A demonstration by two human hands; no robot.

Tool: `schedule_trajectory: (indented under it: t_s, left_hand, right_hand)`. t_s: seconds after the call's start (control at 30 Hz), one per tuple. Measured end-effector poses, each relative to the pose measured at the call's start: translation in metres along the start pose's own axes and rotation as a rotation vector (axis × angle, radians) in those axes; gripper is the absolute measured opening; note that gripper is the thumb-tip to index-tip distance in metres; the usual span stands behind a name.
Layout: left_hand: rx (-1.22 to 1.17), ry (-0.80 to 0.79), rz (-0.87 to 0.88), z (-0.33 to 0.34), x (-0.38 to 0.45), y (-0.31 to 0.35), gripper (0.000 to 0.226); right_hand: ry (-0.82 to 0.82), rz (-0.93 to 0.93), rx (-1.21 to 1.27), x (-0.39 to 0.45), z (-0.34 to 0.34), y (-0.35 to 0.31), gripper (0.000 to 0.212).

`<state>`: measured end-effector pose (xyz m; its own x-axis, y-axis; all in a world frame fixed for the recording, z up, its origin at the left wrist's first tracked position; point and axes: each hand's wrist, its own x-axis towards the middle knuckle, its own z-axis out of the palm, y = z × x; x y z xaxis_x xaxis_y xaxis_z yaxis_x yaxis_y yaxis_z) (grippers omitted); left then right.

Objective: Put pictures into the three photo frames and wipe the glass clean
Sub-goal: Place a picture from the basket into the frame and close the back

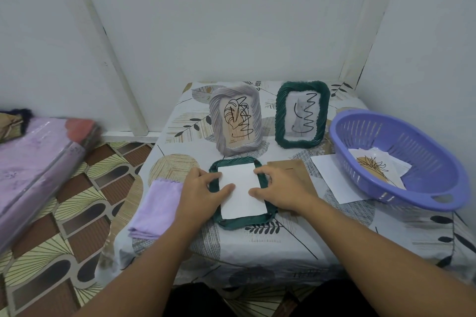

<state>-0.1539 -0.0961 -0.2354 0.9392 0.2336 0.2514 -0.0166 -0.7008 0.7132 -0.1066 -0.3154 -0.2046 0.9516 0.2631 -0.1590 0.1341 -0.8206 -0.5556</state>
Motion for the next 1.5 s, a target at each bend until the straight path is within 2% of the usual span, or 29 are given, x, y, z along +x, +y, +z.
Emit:
schedule_trajectory:
  t_s: [0.6,0.73,0.8,0.87,1.07,1.5]
  left_hand:
    - [-0.001,0.007,-0.002,-0.001,-0.001,0.004,0.052]
    - [0.018,0.125,0.036,-0.003,0.0,0.007,0.029]
    - [0.029,0.165,0.018,-0.003,0.001,0.005,0.023]
    - [0.052,0.185,-0.008,-0.002,0.002,0.002,0.021]
    - [0.104,0.133,-0.02,0.0,0.002,0.0,0.015]
    - [0.069,0.128,-0.033,-0.003,-0.001,0.006,0.013]
  right_hand:
    - [0.008,0.001,-0.015,-0.004,-0.003,-0.004,0.067]
    - [0.184,-0.019,0.032,-0.011,-0.01,-0.004,0.049]
    - [0.284,0.027,0.077,-0.013,-0.015,0.0,0.042]
    - [0.315,0.097,0.064,-0.012,-0.024,0.006,0.036]
    - [0.12,0.296,-0.151,-0.015,-0.035,0.02,0.059]
    - [0.116,0.385,-0.121,-0.011,-0.038,0.02,0.083]
